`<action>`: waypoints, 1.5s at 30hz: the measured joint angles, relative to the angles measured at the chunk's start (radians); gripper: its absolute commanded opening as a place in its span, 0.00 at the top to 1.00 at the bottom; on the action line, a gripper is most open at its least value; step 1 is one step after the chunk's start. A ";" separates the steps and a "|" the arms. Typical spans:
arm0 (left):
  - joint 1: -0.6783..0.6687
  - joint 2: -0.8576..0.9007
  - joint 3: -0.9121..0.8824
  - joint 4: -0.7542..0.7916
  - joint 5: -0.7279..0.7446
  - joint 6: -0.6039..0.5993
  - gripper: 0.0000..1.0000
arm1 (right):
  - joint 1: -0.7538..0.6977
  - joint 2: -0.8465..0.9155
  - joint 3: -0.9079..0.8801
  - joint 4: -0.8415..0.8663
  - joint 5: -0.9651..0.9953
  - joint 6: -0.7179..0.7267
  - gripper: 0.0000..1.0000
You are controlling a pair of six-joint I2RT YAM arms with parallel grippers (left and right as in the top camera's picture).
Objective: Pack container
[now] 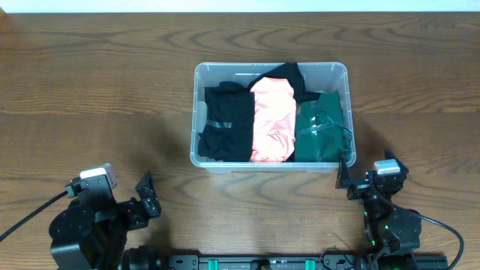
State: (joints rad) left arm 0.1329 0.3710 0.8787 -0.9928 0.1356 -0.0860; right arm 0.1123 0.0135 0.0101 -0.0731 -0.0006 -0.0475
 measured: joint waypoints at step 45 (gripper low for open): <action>-0.145 -0.357 -0.850 0.954 -0.050 -0.002 0.02 | 0.000 -0.001 -0.002 0.005 -0.004 0.000 0.01</action>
State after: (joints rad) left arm -0.0124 0.0143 0.0292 -0.0391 0.0853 -0.0883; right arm 0.1123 0.0124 0.0082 -0.0677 -0.0048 -0.0475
